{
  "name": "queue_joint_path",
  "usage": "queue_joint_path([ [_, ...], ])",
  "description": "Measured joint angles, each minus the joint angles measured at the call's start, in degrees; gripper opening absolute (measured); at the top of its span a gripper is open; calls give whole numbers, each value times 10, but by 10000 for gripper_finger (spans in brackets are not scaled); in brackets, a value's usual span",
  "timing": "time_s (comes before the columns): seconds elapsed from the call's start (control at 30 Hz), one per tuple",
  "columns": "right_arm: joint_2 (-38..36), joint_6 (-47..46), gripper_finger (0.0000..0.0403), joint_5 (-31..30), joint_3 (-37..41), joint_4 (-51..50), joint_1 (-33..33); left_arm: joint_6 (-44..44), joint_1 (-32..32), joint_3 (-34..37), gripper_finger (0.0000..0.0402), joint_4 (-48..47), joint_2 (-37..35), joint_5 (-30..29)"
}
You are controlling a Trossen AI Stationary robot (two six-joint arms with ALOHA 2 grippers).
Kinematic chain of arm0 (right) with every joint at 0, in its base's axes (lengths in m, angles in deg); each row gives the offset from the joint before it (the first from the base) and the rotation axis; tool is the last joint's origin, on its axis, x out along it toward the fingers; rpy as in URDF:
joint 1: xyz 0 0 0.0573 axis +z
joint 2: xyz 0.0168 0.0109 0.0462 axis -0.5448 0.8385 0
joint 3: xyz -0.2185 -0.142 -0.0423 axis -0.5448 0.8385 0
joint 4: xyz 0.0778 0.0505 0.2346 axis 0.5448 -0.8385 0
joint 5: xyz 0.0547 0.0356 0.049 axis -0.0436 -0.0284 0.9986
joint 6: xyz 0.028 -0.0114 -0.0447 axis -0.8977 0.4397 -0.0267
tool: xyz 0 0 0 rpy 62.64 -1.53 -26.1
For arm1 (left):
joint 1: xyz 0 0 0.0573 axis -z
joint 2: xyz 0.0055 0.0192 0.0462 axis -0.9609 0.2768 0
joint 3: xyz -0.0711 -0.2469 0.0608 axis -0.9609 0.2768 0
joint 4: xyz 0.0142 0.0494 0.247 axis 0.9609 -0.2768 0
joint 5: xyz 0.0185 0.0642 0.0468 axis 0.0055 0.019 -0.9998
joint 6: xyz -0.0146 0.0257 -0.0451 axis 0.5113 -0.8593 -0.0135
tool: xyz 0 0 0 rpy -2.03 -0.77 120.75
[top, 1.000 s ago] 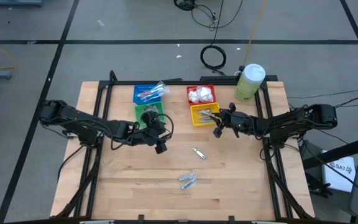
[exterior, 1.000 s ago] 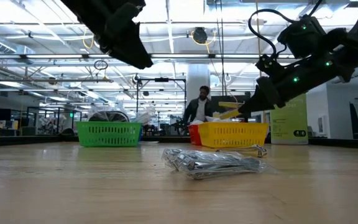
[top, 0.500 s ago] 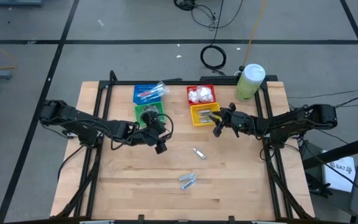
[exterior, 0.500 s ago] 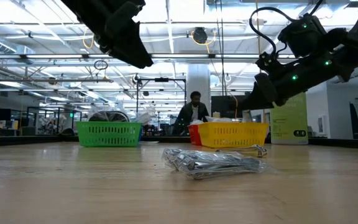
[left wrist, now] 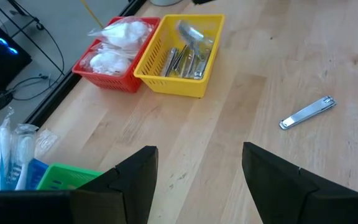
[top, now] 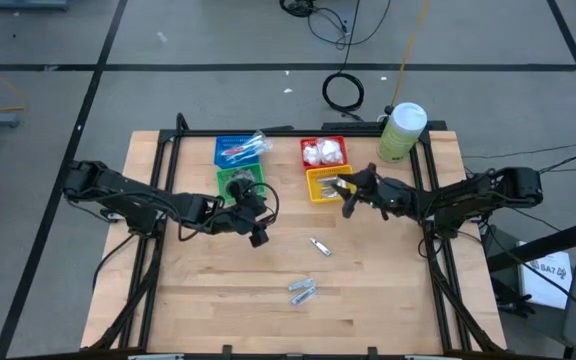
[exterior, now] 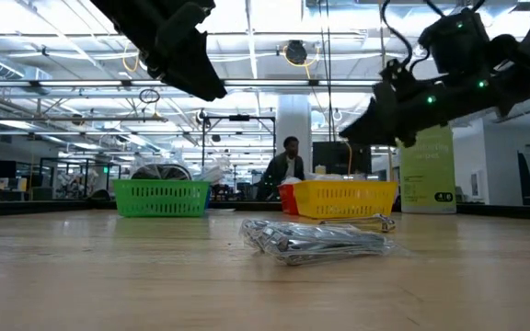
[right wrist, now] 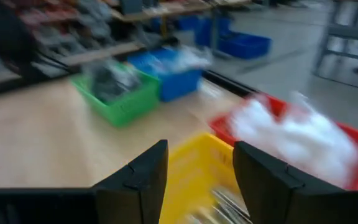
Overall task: Pick & Place Travel size toiletries
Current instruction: Put the nail cutter into the yellow bin
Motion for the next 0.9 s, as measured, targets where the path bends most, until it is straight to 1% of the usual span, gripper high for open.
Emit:
queue_joint_path([
  [0.13,0,-3,172,47,0,44,7,0,0,0,227,0,0,0],
  [0.37,0,-4,168,45,-1,40,9,4,0,0,228,1,0,0],
  [0.47,0,-4,170,45,-1,40,9,25,0,0,228,1,0,0],
  [0.57,0,-4,170,45,-1,40,9,29,0,0,228,25,12,3],
  [0.67,0,-4,171,45,-1,40,9,3,-1,0,228,104,40,20],
  [0.8,0,-4,171,45,-1,44,9,-40,-3,-1,227,272,95,34],
  [0.9,0,-4,171,45,-1,44,11,-93,-3,-1,227,375,143,64],
])
